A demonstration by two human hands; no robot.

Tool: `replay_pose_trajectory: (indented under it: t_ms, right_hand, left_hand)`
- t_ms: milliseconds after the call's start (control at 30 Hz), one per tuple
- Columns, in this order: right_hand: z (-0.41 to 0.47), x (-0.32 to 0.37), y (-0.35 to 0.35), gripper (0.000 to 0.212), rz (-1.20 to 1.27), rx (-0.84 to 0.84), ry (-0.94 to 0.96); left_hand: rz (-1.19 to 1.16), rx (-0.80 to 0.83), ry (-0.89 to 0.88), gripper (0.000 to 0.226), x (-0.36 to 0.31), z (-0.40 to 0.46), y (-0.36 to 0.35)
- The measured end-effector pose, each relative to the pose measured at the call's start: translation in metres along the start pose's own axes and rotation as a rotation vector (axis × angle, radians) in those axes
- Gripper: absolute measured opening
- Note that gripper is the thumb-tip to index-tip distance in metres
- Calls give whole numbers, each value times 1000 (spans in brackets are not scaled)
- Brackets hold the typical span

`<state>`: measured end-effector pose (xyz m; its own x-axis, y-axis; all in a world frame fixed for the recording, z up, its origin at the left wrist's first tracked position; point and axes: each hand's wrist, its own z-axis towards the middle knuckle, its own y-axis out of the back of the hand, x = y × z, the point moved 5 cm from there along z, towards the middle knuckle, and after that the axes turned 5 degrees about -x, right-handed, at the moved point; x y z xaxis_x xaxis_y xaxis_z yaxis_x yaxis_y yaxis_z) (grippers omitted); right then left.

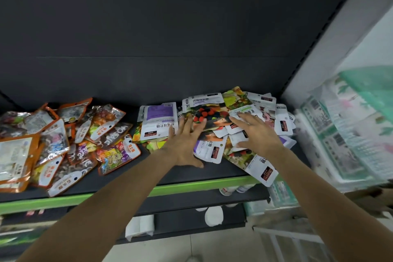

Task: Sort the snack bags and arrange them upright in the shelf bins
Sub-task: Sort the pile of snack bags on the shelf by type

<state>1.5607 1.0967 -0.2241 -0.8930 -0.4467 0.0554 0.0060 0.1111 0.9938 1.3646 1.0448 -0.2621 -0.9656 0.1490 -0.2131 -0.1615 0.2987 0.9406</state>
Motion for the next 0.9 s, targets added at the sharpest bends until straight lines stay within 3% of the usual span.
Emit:
replay_pose_trajectory:
  t_ms: [67, 133, 267, 367, 500, 667, 733, 833, 900]
  right_hand:
    - [-10, -4, -4, 88, 21, -34, -9]
    - [-24, -11, -7, 97, 41, -66, -45]
    - [-49, -18, -24, 128, -68, 56, -93]
    - [-52, -11, -33, 132, -185, 131, -72]
    - [-46, -7, -16, 110, -152, 172, -84]
    - [-34, -16, 11, 49, -129, 53, -83]
    - [-28, -15, 17, 26, -162, -56, -61]
    - [-24, -14, 24, 17, -225, -184, -105]
    - [-23, -14, 23, 15, -237, -226, -141]
  left_hand:
    - [148, -69, -9, 137, -13, 3, -5]
    - [256, -174, -19, 131, -20, 7, -4]
    - [138, -177, -99, 83, -21, 16, 10]
    - [-33, -227, -58, 61, -12, 23, 28]
    - [-112, -209, -21, 51, -5, 31, 37]
    - [-131, -207, -9, 53, -2, 29, 35]
    - [-59, -166, -3, 70, -7, 22, 33]
    - [46, -123, -84, 109, -37, 10, 18]
    - [100, -160, -117, 123, -62, 10, 6]
